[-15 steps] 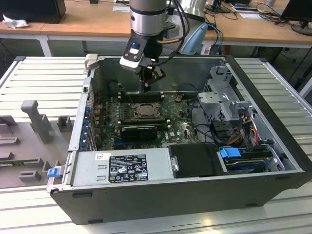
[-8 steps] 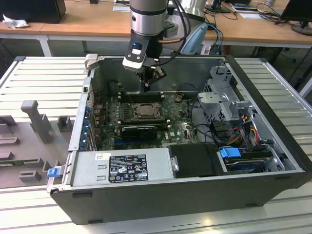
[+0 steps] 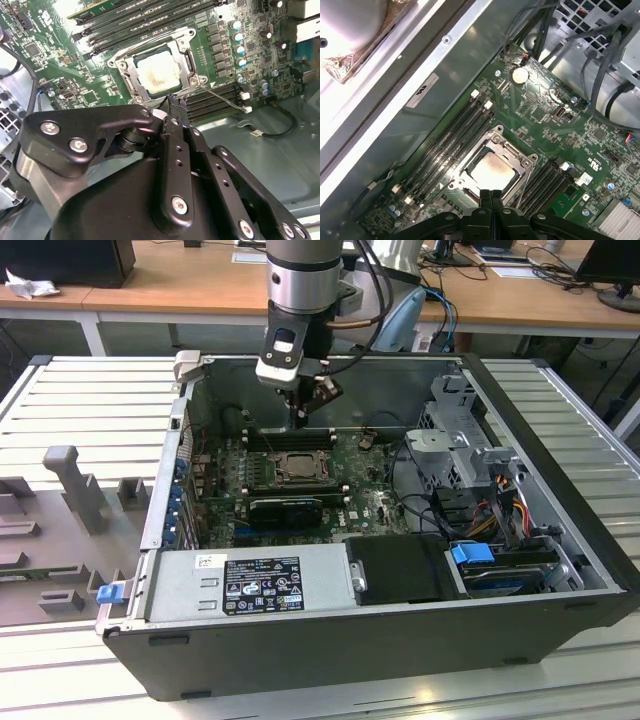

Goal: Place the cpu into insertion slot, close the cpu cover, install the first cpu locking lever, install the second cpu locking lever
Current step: 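Install the first cpu locking lever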

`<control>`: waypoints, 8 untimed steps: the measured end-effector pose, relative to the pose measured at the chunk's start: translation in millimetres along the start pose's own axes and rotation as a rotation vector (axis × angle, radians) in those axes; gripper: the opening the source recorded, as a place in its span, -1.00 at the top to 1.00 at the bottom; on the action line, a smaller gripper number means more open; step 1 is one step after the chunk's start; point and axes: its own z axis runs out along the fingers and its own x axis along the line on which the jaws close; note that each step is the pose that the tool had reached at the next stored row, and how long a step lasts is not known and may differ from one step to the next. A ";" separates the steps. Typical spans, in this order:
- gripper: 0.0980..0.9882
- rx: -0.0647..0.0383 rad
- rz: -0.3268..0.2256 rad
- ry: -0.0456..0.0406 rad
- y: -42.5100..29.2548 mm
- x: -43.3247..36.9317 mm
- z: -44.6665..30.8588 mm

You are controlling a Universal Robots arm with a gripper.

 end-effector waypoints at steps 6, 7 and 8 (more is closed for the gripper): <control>0.98 0.003 -0.105 0.0039 0.0 0.0 0.0; 0.98 0.003 -0.138 0.0051 0.0 0.0 0.0; 0.98 0.004 -0.178 0.0067 0.0 0.0 0.0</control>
